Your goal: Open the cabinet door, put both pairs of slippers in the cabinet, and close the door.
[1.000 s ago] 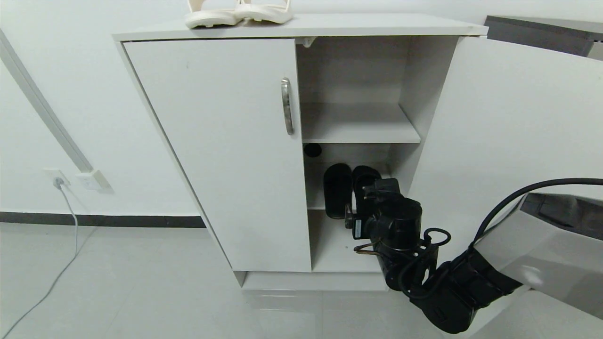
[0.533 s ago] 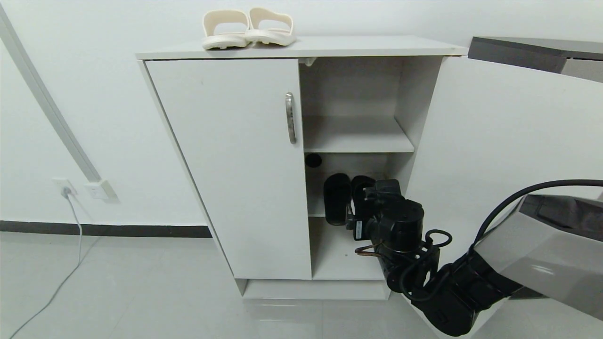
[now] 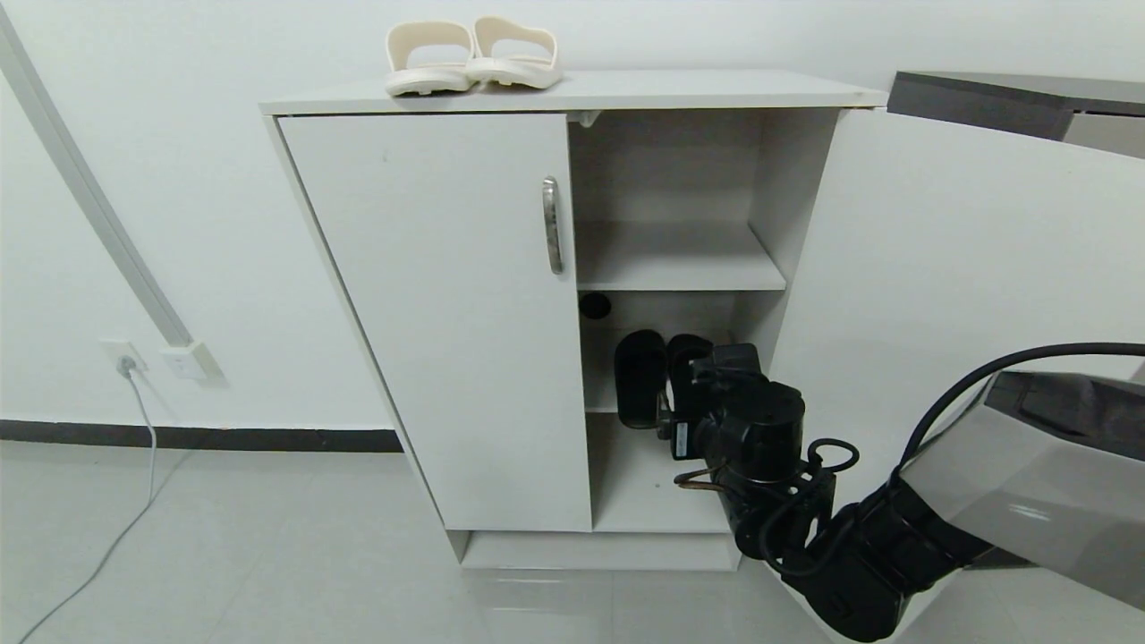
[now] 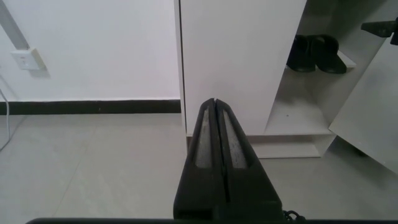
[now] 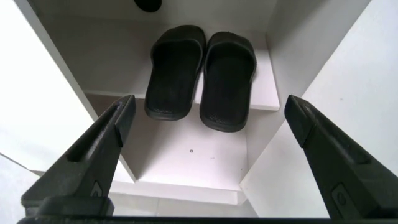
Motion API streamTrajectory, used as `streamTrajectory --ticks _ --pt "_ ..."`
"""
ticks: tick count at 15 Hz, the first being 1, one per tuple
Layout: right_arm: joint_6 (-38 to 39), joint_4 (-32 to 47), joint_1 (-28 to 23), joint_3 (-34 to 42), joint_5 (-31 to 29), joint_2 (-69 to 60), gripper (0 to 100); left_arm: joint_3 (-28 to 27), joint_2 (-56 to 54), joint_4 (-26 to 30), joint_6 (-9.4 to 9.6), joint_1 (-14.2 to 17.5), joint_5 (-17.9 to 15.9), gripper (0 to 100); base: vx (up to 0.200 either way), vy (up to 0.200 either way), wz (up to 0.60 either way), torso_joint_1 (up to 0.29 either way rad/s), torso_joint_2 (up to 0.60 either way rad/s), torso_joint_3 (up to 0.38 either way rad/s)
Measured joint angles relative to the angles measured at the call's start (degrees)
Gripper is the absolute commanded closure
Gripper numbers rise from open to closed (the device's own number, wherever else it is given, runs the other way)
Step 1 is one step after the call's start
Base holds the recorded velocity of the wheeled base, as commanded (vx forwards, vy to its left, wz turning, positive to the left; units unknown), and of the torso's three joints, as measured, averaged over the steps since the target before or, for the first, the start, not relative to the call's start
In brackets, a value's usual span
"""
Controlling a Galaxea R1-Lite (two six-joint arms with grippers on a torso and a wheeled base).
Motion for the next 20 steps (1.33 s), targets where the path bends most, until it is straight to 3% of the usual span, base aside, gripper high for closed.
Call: streamTrajectory --ticks 16,20 --pt "-4.2 -8.2 1.3 4.6 0.6 0.1 0 0.0 0.0 0.0 -0.32 0.0 0.0 100 0.0 0.2 0.0 0.003 0.0 0.003" --pt "-4.2 -8.1 1.4 4.9 1.2 0.2 0 0.0 0.0 0.0 -0.43 0.0 0.1 100 0.0 0.0 0.0 0.0 0.0 0.0"
